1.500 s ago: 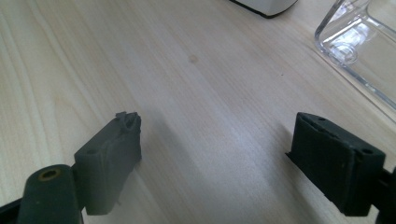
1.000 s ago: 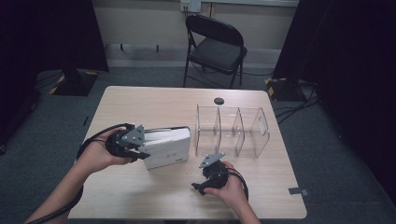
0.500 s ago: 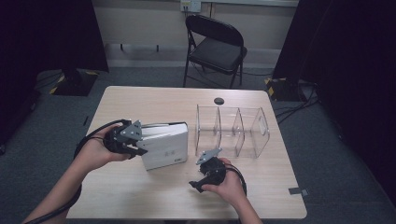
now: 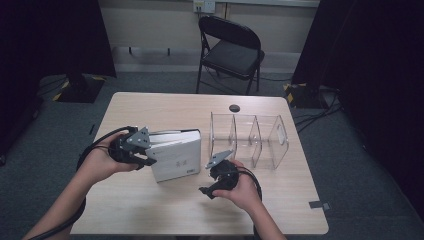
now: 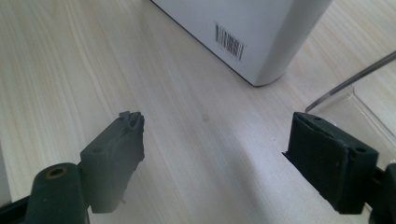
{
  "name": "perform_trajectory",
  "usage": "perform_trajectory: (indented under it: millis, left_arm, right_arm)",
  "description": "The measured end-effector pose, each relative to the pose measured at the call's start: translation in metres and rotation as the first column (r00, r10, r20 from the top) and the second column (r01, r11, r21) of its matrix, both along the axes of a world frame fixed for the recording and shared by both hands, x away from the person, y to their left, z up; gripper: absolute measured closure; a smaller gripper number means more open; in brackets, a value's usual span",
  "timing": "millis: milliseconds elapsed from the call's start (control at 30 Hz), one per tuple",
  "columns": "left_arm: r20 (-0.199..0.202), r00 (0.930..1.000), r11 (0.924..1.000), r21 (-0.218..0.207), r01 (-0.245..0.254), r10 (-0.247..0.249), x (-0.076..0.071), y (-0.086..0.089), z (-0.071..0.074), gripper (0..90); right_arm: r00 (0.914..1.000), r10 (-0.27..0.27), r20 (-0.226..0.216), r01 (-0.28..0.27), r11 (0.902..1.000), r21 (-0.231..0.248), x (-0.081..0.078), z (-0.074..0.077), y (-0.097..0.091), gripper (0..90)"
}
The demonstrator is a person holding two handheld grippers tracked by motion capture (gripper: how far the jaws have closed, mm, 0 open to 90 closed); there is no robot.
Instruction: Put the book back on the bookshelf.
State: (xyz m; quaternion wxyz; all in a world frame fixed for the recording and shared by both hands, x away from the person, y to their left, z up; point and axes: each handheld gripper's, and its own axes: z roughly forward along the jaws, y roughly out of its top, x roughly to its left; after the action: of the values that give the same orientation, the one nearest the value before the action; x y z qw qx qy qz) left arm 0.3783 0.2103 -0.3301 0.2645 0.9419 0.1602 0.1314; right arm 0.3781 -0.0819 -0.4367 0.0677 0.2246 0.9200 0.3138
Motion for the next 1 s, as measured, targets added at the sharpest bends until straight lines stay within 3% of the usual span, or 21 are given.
perform_trajectory:
  millis: [133,200,500,533,567,700,733,867,1000]
  left_arm:
    - [0.003,0.9999,0.9999,0.0,-0.011,0.011,0.002,0.0,-0.001,63.6]
    - [0.01,0.9998,0.9998,-0.008,-0.016,0.016,0.002,0.0,-0.003,63.0]
    - [0.011,0.9999,0.9999,-0.012,-0.011,0.011,0.003,0.001,-0.005,62.4]
    - [0.012,0.9999,0.9998,-0.014,-0.011,0.011,0.003,0.001,-0.005,62.0]
    - [-0.012,0.9999,0.9999,-0.014,-0.001,0.001,0.004,0.003,-0.004,60.7]
    - [-0.009,0.9999,1.0,-0.005,-0.009,0.009,0.003,0.004,-0.006,59.0]
    - [0.009,0.9996,0.9994,-0.019,-0.028,0.028,0.002,0.004,-0.007,58.7]
    - [0.007,0.9998,0.9997,-0.018,-0.018,0.018,0.002,0.004,-0.007,58.4]
    - [0.011,0.9997,0.9997,-0.015,-0.02,0.02,0.001,0.003,-0.011,57.9]
  right_arm:
    - [1.0,-0.002,0.006,0.002,1.0,-0.002,0.002,0.007,0.002,17.9]
    - [1.0,0.005,0.0,-0.005,0.9997,0.025,0.004,0.011,0.003,18.5]
    - [0.9995,0.024,0.02,-0.024,0.9997,0.008,0.01,0.025,0.008,18.5]
    - [0.9996,0.024,0.017,-0.024,0.9997,0.01,0.012,0.028,0.009,19.0]
    - [0.9995,0.029,0.007,-0.029,0.9993,0.023,0.013,0.032,0.01,19.3]
    - [0.9993,0.037,-0.002,-0.037,0.9993,0.007,0.017,0.039,0.012,19.3]
    - [0.9992,0.04,-0.001,-0.04,0.9992,0.007,0.018,0.04,0.012,19.3]
    - [0.9987,0.046,-0.02,-0.046,0.9987,0.02,0.022,0.045,0.012,19.3]
    - [0.9977,0.067,-0.015,-0.067,0.9976,-0.015,0.027,0.053,0.013,19.3]
